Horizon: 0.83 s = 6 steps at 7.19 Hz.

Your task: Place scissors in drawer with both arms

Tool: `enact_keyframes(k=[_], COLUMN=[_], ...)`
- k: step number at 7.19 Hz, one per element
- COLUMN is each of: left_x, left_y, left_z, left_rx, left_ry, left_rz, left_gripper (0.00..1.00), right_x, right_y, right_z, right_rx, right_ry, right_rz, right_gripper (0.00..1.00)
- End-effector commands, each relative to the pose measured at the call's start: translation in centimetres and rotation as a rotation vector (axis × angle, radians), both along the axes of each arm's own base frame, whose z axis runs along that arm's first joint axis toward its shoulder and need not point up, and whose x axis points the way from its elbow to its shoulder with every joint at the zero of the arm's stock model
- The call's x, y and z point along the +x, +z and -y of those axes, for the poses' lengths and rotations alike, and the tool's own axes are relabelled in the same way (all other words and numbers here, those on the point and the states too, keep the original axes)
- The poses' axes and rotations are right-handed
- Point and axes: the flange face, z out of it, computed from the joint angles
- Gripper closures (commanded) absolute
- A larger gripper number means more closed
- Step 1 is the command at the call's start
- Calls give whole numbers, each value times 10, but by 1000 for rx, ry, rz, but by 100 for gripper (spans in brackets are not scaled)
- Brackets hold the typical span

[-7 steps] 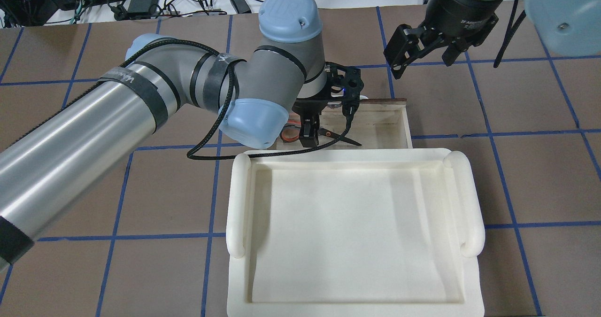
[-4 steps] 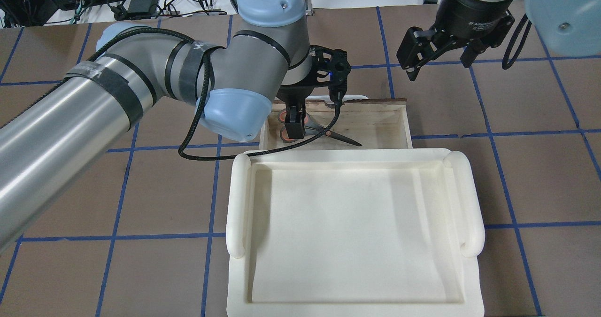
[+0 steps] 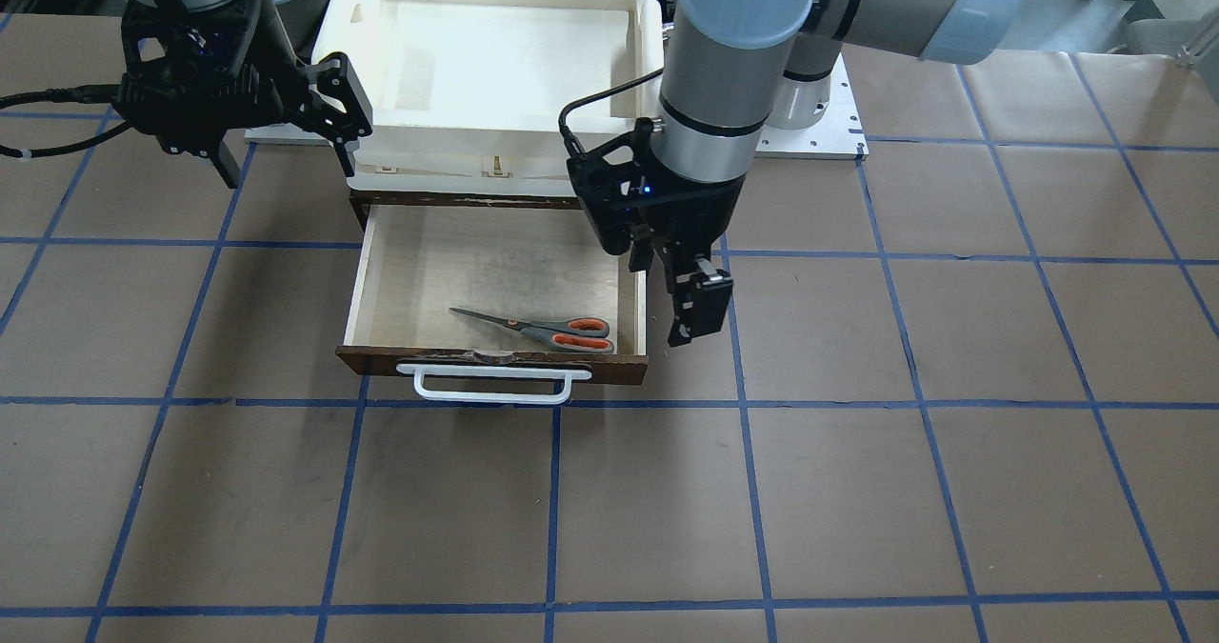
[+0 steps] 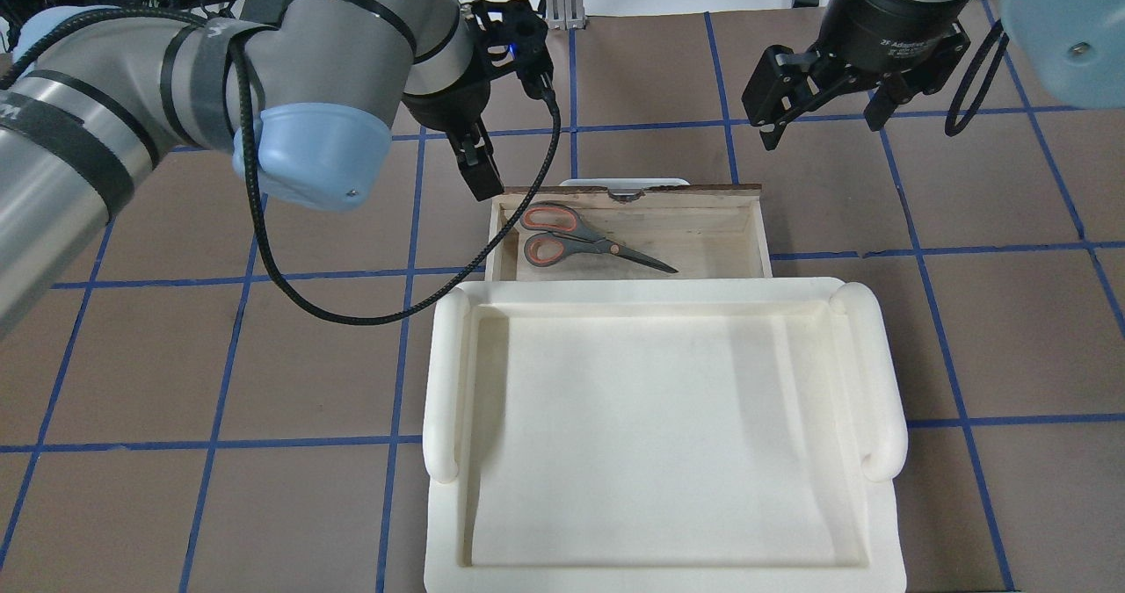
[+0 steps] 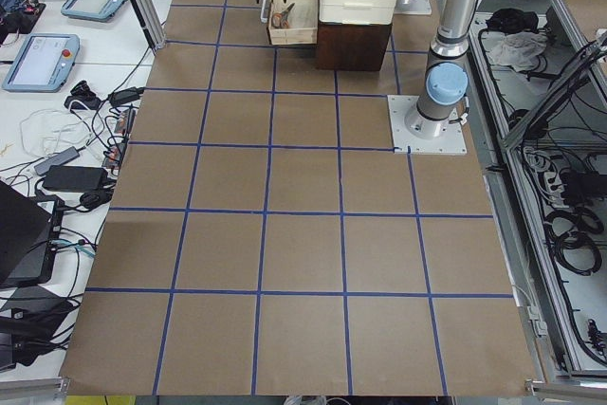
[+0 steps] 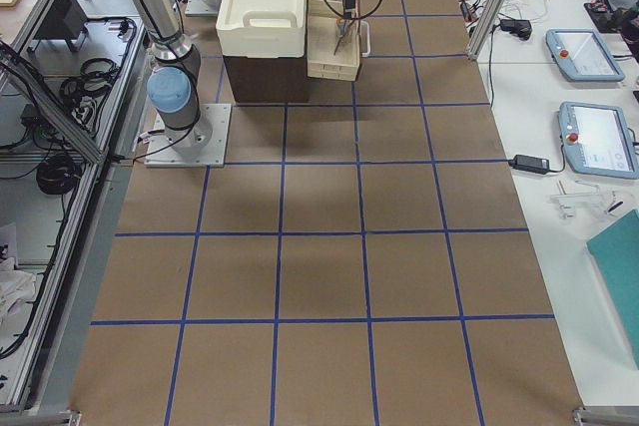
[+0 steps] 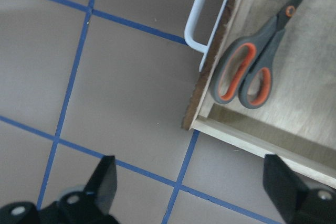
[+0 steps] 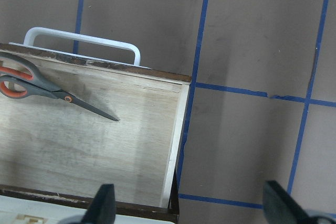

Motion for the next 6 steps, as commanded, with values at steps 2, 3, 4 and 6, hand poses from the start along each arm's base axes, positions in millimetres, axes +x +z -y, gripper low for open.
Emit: enact_keyframes(k=[2, 3, 4, 6], left_x=[108, 135, 145, 169], left_y=[32, 35, 34, 34], left_z=[25, 27, 21, 16], left_rx=[-28, -7, 33, 86], left_ry=[480, 668, 789, 984], left_rz=[-78, -99, -96, -102], left_gripper=[0, 0, 0, 0], right_x=[0, -1, -3, -2], right_y=[3, 3, 3, 3], right_z=[-2, 0, -1, -1], right_rx=[-7, -11, -12, -12], right_ry=[-6, -7, -11, -9], right_rz=[2, 4, 1, -6], right_gripper=[0, 0, 0, 0])
